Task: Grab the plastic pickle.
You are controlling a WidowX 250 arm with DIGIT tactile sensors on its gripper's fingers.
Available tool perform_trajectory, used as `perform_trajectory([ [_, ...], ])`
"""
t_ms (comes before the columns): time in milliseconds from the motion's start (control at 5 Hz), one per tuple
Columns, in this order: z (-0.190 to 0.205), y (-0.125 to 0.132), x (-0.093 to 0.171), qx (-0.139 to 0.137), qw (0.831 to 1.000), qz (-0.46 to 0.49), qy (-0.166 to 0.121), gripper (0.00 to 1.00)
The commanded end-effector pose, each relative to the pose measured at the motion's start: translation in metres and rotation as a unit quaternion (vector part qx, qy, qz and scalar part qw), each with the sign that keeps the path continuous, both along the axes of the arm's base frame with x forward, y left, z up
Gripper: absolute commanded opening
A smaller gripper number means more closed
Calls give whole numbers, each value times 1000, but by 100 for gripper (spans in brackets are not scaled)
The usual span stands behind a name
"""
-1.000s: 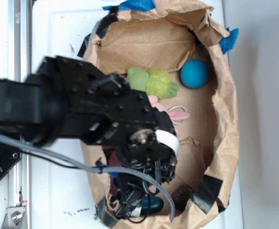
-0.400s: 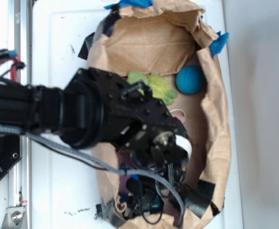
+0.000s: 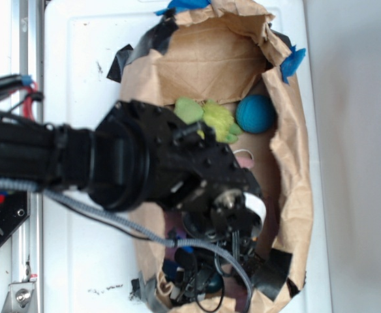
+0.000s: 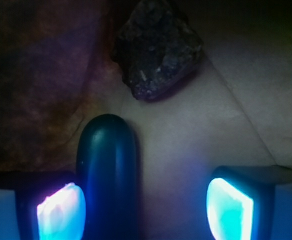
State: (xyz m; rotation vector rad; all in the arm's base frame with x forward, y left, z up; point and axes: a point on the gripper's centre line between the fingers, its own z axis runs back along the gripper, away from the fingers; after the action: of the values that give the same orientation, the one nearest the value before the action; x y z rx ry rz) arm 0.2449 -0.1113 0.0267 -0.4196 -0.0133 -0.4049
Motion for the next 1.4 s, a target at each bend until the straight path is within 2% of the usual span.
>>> perform_trajectory([
  [0, -10, -6, -13, 65, 998, -19, 4, 100],
  [200, -4, 1, -12, 79, 997, -14, -13, 100],
  [400, 5, 19, -7, 109, 993, 6, -37, 100],
  [600, 13, 36, -3, 85, 995, 26, -34, 100],
  [1000, 23, 33, -7, 81, 995, 22, -49, 100],
  [1200, 17, 28, -10, 89, 995, 19, -39, 100],
])
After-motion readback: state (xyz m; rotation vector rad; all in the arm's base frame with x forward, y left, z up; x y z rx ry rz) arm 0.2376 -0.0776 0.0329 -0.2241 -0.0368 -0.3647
